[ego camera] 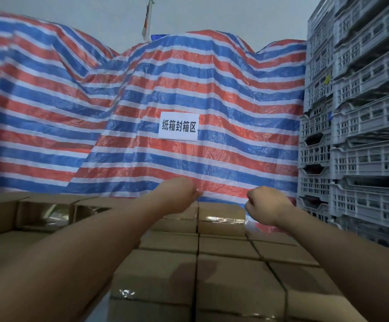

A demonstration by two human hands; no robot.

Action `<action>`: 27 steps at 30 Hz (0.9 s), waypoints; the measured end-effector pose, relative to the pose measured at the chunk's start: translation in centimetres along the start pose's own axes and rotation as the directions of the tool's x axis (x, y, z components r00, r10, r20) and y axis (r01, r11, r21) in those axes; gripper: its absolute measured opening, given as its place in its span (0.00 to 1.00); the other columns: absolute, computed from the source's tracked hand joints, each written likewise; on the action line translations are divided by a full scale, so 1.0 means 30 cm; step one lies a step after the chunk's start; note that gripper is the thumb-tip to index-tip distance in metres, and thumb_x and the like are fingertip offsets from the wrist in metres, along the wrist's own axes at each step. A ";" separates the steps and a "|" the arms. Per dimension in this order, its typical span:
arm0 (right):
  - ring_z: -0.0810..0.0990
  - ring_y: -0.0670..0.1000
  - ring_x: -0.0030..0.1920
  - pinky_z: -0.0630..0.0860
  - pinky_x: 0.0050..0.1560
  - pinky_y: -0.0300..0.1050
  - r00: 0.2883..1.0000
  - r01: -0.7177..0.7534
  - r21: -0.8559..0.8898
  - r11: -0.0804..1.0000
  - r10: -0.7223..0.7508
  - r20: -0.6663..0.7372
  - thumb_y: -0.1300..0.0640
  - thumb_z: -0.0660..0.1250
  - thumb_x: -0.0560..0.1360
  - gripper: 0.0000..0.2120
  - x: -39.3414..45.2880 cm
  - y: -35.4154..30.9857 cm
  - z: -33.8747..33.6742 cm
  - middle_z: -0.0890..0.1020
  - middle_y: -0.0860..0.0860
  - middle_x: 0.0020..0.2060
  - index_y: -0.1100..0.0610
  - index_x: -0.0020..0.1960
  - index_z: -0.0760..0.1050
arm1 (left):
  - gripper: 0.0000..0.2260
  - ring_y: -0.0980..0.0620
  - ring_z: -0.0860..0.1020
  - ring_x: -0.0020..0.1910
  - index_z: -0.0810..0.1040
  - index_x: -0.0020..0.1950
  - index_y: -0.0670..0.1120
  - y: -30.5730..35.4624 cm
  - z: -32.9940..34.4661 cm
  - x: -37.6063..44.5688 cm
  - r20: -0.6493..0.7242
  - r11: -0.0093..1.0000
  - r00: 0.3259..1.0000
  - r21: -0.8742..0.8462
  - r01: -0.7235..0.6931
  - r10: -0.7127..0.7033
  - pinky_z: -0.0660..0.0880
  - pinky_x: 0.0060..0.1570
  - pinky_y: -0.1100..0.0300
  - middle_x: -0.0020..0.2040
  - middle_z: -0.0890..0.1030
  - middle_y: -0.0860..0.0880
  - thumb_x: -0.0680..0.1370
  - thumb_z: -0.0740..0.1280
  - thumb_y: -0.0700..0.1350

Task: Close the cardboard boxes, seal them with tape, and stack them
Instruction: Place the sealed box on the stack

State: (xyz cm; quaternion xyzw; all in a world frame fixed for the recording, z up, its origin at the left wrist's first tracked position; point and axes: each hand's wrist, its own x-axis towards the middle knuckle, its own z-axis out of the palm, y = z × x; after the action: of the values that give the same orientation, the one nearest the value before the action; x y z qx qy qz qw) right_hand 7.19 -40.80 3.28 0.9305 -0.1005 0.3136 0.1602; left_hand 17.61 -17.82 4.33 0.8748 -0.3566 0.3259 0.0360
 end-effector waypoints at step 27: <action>0.68 0.46 0.32 0.62 0.33 0.43 0.909 0.405 0.580 0.707 -0.379 -0.173 0.38 0.54 0.73 0.17 -0.551 -0.960 -0.148 0.69 0.46 0.30 0.48 0.32 0.60 | 0.18 0.58 0.75 0.41 0.75 0.39 0.54 -0.522 -0.241 -1.134 -0.170 0.872 0.871 -0.265 0.410 -0.461 0.75 0.53 0.50 0.37 0.78 0.55 0.81 0.52 0.59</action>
State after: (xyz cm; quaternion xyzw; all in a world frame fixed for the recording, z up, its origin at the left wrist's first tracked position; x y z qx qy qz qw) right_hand 0.08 -11.02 -10.31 0.9254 0.2080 0.3066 -0.0802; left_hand 5.65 16.38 -7.60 0.8800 -0.1761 0.3658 0.2466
